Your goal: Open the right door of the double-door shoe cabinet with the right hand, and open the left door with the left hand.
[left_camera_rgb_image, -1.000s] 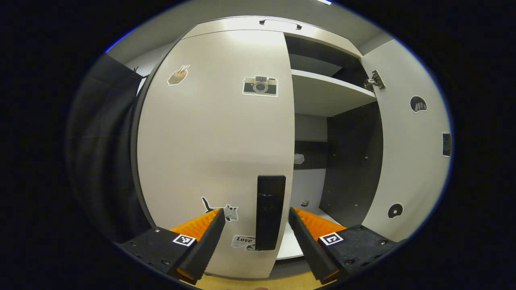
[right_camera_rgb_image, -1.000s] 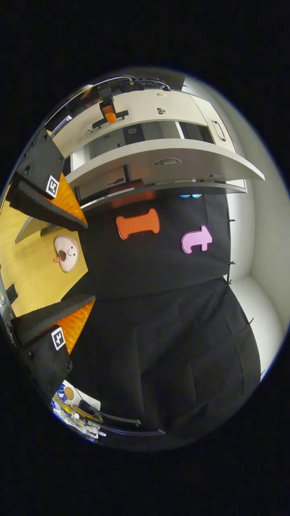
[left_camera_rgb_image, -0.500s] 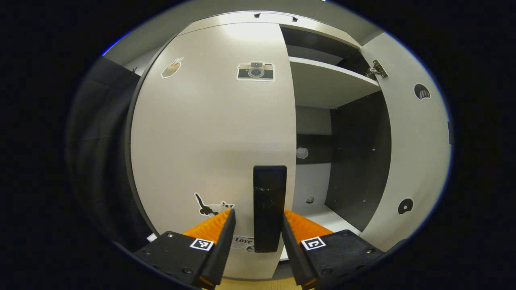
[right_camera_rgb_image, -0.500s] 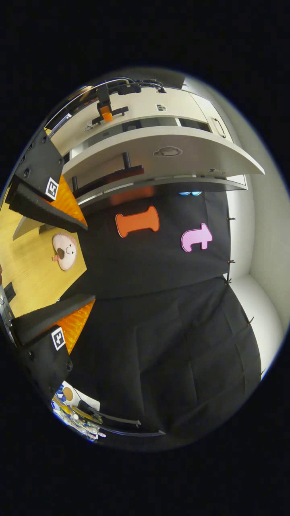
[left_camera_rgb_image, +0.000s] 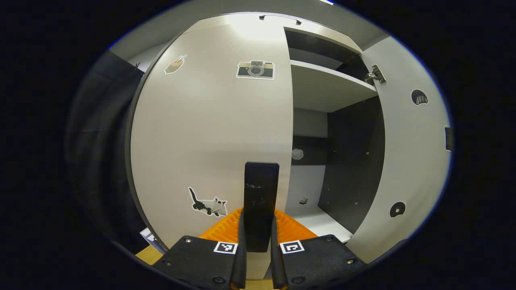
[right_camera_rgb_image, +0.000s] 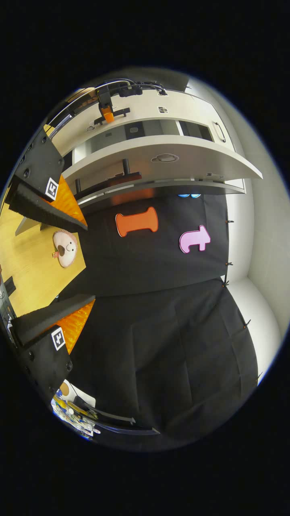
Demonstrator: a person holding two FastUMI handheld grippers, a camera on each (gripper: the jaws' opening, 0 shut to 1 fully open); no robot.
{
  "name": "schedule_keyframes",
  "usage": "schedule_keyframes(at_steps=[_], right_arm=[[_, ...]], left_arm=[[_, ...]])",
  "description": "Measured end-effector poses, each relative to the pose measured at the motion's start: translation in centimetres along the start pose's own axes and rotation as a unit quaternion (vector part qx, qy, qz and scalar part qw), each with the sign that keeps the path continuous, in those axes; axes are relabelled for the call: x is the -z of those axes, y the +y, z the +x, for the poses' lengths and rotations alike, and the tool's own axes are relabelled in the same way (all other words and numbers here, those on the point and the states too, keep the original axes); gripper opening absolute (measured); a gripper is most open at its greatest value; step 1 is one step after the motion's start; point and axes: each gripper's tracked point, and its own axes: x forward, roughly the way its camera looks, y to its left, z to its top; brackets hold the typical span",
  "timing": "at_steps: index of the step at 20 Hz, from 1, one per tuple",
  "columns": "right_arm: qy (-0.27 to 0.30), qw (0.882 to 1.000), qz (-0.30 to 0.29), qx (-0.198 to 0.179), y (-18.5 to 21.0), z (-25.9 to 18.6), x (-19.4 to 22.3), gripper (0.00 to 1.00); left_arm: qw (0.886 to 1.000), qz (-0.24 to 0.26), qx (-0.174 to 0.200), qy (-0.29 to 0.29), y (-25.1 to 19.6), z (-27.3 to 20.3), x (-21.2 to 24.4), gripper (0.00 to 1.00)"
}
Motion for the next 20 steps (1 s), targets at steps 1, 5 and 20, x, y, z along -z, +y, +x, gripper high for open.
schedule_keyframes(at_steps=[1, 5, 20], right_arm=[[0.001, 1.0, -0.002, -0.001, 0.2, 0.0, -0.1, 0.98], [-0.001, 1.0, 0.001, -0.012, 1.1, -1.9, 0.0, 0.98], [0.01, 0.999, -0.03, -0.025, 0.8, -4.0, 1.4, 0.99]], left_arm=[[1.0, 0.006, 0.003, -0.003, 0.0, -0.5, 0.1, 0.24], [1.0, -0.013, 0.023, -0.007, 1.0, -3.8, 0.3, 0.2], [1.0, -0.022, 0.007, -0.006, 4.6, -11.6, 0.8, 0.14]])
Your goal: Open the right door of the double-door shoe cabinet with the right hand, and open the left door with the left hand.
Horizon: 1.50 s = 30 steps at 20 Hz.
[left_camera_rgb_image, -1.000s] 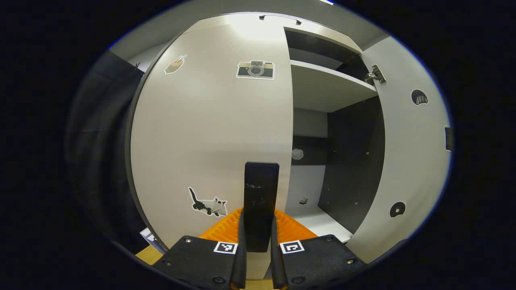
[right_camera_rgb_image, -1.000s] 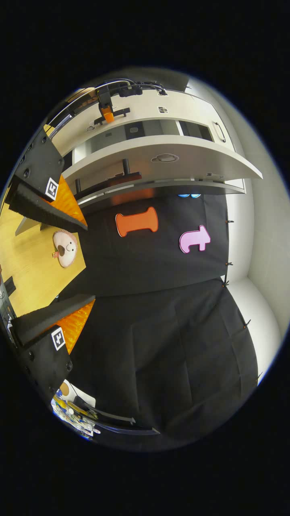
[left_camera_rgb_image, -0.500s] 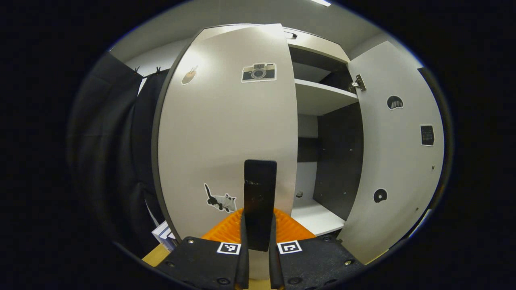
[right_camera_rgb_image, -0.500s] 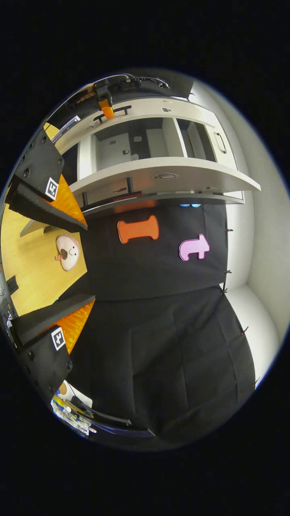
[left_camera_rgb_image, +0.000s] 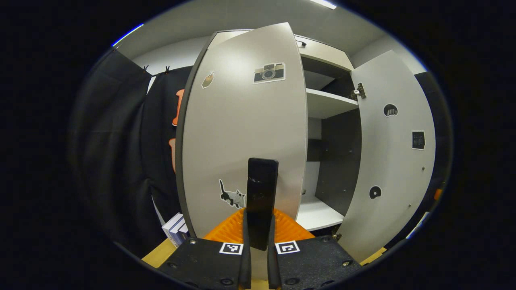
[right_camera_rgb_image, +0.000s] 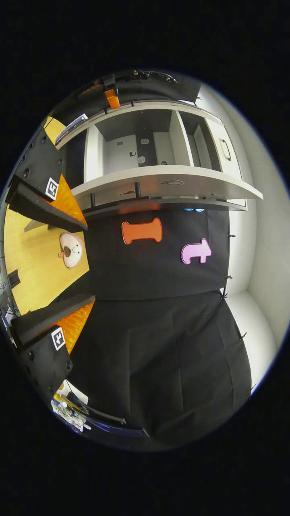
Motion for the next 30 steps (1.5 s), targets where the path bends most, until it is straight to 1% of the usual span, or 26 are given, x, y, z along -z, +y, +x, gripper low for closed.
schedule_keyframes(at_steps=[1, 8, 9, 10, 13, 14, 15, 16, 19, 22, 24, 27, 30], right_arm=[[0.0, 1.0, 0.002, -0.001, 0.0, 0.2, 0.0, 0.98], [0.003, 1.0, 0.003, -0.006, 0.2, 0.8, 0.0, 0.98], [0.003, 1.0, 0.002, -0.008, 0.4, 0.8, -0.1, 0.99], [0.002, 1.0, 0.002, -0.01, 0.7, 0.8, -0.1, 0.99], [0.004, 1.0, 0.004, -0.019, 1.8, 0.6, -0.1, 0.99], [0.004, 1.0, 0.005, -0.02, 2.1, 0.4, 0.0, 0.99], [0.004, 1.0, 0.006, -0.022, 2.5, 0.2, 0.0, 0.99], [0.002, 1.0, 0.007, -0.021, 2.9, 0.1, 0.0, 0.99], [0.001, 1.0, 0.007, -0.013, 3.8, -0.1, 0.1, 0.99], [-0.001, 1.0, 0.005, -0.008, 5.0, -0.3, -0.1, 0.98], [-0.004, 1.0, 0.007, -0.007, 6.1, -0.4, -0.3, 0.98], [-0.006, 1.0, 0.012, -0.007, 7.4, -0.4, -0.4, 0.98], [-0.003, 1.0, 0.011, -0.004, 8.4, -0.6, -0.1, 0.99]], left_arm=[[1.0, -0.003, -0.002, 0.0, 0.2, -0.2, 0.0, 0.16], [1.0, 0.008, -0.013, 0.001, 1.5, -1.7, -0.2, 0.12], [1.0, 0.011, -0.016, 0.001, 2.0, -2.1, -0.3, 0.1], [1.0, 0.012, -0.019, 0.0, 2.6, -2.6, -0.3, 0.12], [0.999, 0.012, -0.03, -0.003, 4.4, -4.2, -0.5, 0.12], [0.999, 0.016, -0.031, -0.003, 4.9, -4.4, -0.6, 0.09], [0.999, 0.021, -0.031, -0.003, 5.4, -4.8, -0.6, 0.09], [0.999, 0.023, -0.032, -0.004, 5.9, -5.1, -0.7, 0.1], [0.999, 0.037, -0.04, -0.003, 7.6, -5.9, -0.8, 0.06], [0.996, 0.057, -0.062, -0.006, 10.0, -6.8, -1.1, 0.02], [0.996, 0.052, -0.069, -0.006, 11.7, -7.3, -1.2, 0.0], [0.998, 0.029, -0.061, -0.006, 13.4, -7.5, -1.2, 0.0], [0.997, 0.037, -0.063, -0.008, 14.4, -7.6, -1.3, 0.0]])
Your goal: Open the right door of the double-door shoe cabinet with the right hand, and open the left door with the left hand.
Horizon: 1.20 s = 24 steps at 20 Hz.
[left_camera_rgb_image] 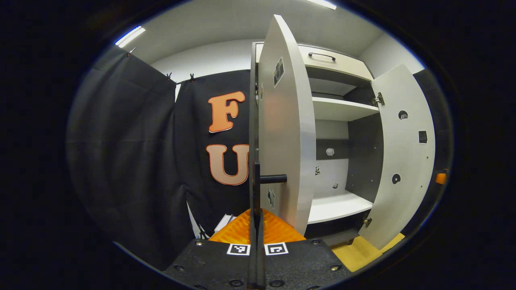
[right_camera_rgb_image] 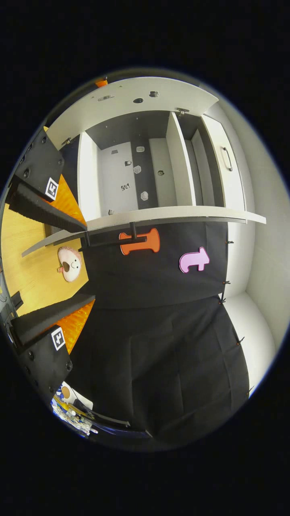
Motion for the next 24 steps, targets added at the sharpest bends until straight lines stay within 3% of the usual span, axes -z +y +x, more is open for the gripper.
schedule_keyframes(at_steps=[9, 12, 23, 24], right_arm=[[-0.002, 1.0, -0.005, -0.009, 2.4, -0.2, -0.2, 0.98], [0.001, 1.0, -0.007, -0.009, 2.3, -0.3, -0.1, 0.98], [0.011, 0.999, -0.015, -0.03, 3.6, -0.9, 0.9, 0.99], [0.011, 0.999, -0.017, -0.031, 3.8, -0.9, 1.0, 0.99]], left_arm=[[0.999, -0.023, -0.029, 0.002, 4.8, -1.3, 0.8, 0.0], [0.999, -0.042, -0.013, 0.01, 3.9, -3.1, 0.9, 0.0], [0.999, -0.025, -0.038, 0.011, 3.1, -7.3, -0.3, 0.0], [0.999, -0.024, -0.036, 0.007, 2.7, -7.5, -0.5, 0.05]])
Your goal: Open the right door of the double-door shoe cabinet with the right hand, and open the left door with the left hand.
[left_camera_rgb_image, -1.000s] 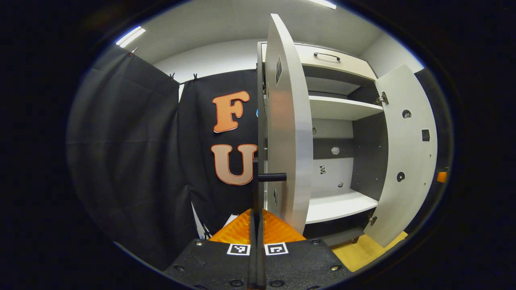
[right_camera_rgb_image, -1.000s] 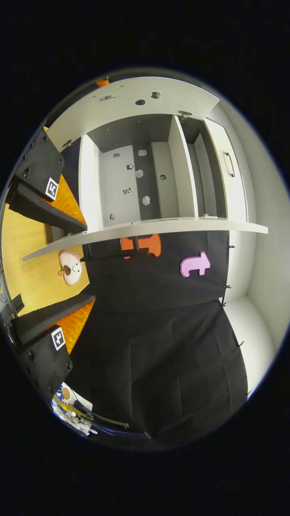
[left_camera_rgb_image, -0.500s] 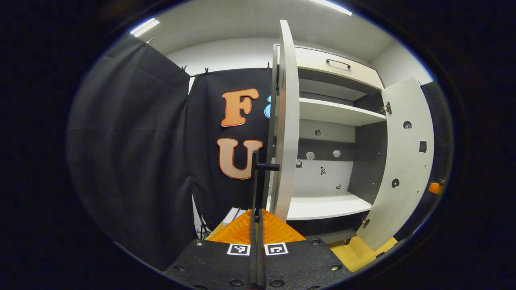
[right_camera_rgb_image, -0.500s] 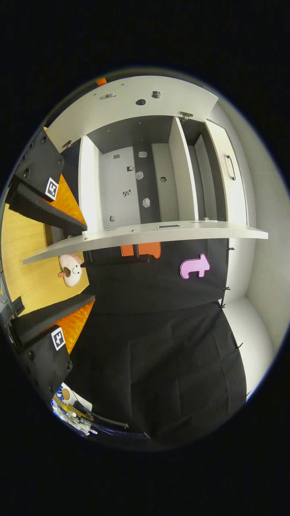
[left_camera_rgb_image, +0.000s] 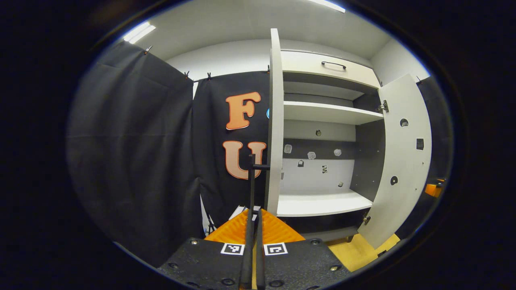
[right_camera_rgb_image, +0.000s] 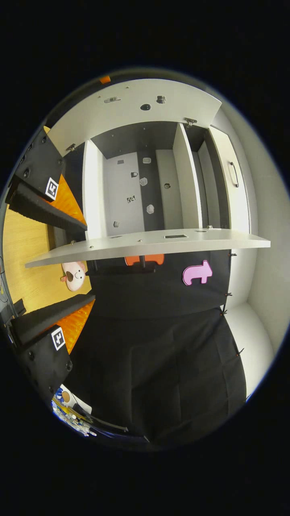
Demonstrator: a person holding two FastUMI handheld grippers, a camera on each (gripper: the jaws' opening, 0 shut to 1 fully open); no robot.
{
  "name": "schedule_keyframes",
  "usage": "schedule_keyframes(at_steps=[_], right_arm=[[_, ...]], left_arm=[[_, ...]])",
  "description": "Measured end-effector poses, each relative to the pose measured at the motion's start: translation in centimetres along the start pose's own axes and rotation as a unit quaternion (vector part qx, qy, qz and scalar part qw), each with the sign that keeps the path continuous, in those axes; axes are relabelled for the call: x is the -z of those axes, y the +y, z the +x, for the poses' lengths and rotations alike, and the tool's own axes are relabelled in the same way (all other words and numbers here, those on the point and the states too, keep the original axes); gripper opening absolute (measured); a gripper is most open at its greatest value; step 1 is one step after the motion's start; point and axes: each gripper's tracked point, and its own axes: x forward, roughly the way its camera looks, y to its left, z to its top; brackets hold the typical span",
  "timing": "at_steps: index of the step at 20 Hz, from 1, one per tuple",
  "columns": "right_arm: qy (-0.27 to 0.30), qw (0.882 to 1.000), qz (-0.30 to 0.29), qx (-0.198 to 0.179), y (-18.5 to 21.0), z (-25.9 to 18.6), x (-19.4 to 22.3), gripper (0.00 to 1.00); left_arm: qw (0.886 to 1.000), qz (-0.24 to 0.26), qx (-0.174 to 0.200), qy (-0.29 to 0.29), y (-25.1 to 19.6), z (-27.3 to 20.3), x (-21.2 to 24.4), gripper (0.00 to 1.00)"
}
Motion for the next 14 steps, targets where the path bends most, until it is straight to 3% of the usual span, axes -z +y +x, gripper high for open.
schedule_keyframes(at_steps=[1, 3, 4, 5, 6, 7, 8, 9, 10, 14], right_arm=[[0.001, 1.0, 0.0, -0.002, 0.1, 0.0, 0.1, 0.99], [0.006, 1.0, 0.002, -0.011, 0.6, -0.1, 0.5, 0.99], [0.008, 1.0, 0.002, -0.015, 0.8, -0.2, 0.5, 0.99], [0.006, 1.0, 0.001, -0.016, 0.9, -0.3, 0.4, 0.99], [0.004, 1.0, -0.002, -0.016, 0.8, -0.3, 0.4, 0.99], [0.002, 1.0, -0.005, -0.016, 0.7, -0.4, 0.5, 0.99], [0.0, 1.0, -0.007, -0.016, 0.5, -0.5, 0.5, 0.99], [-0.001, 1.0, -0.009, -0.016, 0.4, -0.7, 0.4, 0.99], [-0.002, 1.0, -0.011, -0.015, 0.2, -0.7, 0.4, 0.99], [-0.008, 1.0, -0.012, -0.013, -0.3, -0.8, 0.4, 0.99]], left_arm=[[1.0, -0.004, 0.005, -0.005, -0.4, -0.1, -0.2, 0.14], [1.0, -0.018, 0.016, -0.003, -1.3, -0.2, 0.0, 0.22], [1.0, -0.024, 0.018, 0.0, -1.6, 0.0, 0.2, 0.34], [1.0, -0.027, 0.016, 0.004, -1.8, 0.1, 0.4, 0.39], [0.999, -0.028, 0.014, 0.006, -2.0, 0.2, 0.5, 0.54], [0.999, -0.028, 0.014, 0.006, -2.1, 0.1, 0.4, 0.45], [1.0, -0.027, 0.015, 0.006, -2.3, 0.0, 0.4, 0.54], [1.0, -0.024, 0.016, 0.004, -2.7, 0.0, 0.4, 0.53], [1.0, -0.019, 0.017, 0.002, -3.0, -0.1, 0.2, 0.65], [1.0, -0.002, 0.01, -0.014, -3.8, 0.1, -0.8, 0.75]])
